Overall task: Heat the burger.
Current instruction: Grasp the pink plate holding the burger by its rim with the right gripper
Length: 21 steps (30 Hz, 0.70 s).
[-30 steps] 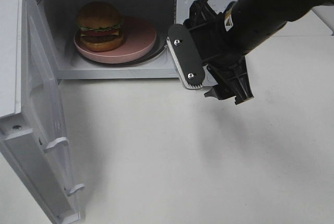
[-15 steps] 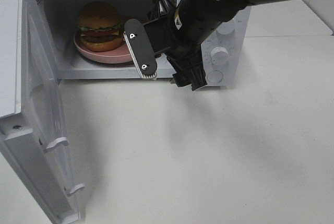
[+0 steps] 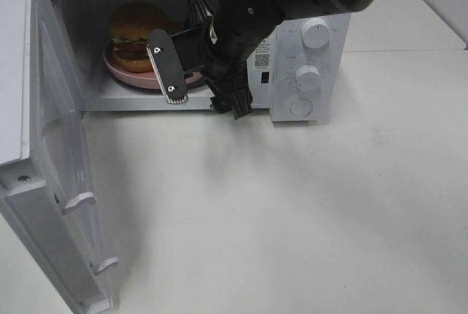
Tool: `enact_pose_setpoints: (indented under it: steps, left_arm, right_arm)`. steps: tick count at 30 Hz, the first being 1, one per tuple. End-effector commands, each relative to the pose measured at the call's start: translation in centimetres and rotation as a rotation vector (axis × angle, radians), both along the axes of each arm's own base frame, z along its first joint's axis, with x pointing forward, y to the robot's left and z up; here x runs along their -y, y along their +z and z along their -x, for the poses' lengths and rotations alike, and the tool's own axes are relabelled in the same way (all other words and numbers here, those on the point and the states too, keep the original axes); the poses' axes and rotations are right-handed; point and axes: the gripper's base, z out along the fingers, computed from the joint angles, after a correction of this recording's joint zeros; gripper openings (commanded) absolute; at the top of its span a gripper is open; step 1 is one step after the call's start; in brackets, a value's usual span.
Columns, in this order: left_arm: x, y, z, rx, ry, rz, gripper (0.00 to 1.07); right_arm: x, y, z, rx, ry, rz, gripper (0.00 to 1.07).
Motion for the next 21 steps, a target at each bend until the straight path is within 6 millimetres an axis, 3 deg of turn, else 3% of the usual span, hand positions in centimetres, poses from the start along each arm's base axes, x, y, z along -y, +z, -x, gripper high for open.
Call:
enact_pose_setpoints:
  steps: [1,21]
  left_arm:
    - [0.0,-0.1,0.2,0.01,0.003,0.002,1.0]
    - [0.0,-0.1,0.2,0.01,0.003,0.002,1.0]
  right_arm:
    - [-1.2,-0.9,-1.2,0.007,-0.004,-0.015,0.87]
    - [-3.5,-5.2,-5.0,-0.034,-0.076,-0.045,0.84]
